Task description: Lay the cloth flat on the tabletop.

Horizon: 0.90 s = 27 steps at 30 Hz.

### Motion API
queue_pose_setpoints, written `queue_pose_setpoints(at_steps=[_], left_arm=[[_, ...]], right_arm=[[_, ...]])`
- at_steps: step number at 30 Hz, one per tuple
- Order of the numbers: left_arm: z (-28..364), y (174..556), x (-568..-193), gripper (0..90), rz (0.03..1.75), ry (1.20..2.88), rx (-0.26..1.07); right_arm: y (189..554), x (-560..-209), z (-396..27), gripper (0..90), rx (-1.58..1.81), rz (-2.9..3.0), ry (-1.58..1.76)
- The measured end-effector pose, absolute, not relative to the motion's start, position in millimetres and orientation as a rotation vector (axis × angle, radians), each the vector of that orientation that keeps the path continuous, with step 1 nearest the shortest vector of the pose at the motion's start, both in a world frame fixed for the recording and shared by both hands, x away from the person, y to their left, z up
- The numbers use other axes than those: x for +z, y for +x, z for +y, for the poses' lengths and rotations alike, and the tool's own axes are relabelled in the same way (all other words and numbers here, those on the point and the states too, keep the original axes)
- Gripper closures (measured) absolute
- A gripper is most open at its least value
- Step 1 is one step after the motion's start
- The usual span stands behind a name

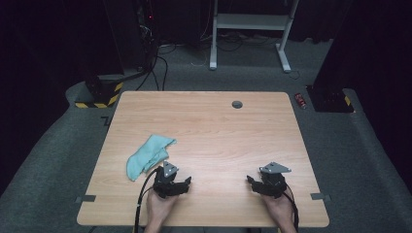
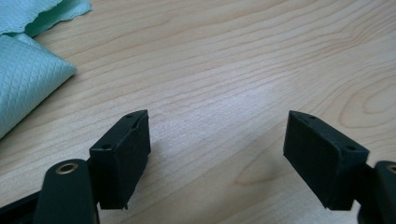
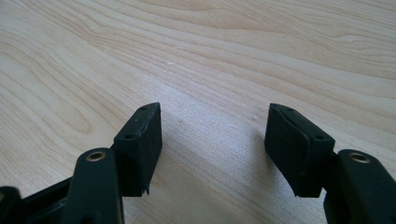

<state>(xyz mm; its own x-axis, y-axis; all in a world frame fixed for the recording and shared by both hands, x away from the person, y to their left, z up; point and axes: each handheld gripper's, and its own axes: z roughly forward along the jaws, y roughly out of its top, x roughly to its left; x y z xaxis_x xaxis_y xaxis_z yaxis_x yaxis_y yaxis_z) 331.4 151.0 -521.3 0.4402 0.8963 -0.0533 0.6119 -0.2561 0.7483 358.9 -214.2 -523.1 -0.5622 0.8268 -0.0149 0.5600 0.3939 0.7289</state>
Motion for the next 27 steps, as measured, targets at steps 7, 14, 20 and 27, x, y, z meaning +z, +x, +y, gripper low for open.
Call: queue_pose_setpoints(at_steps=[7, 14, 20, 27], left_arm=[[165, 322, -511, 25.4, 1.273, 1.93, 0.549], [190, 324, -501, 25.1, 1.317, 1.87, 0.568], [200, 325, -497, 25.1, 1.343, 1.847, 0.582], [214, 331, -492, 24.5, 1.373, 1.831, 0.592]], right_arm=[[359, -523, -214, 36.7, 0.977, 2.282, 1.2], [359, -523, -214, 36.7, 0.976, 2.283, 1.2], [359, -523, -214, 36.7, 0.976, 2.283, 1.2], [359, -523, -214, 36.7, 0.976, 2.283, 1.2]])
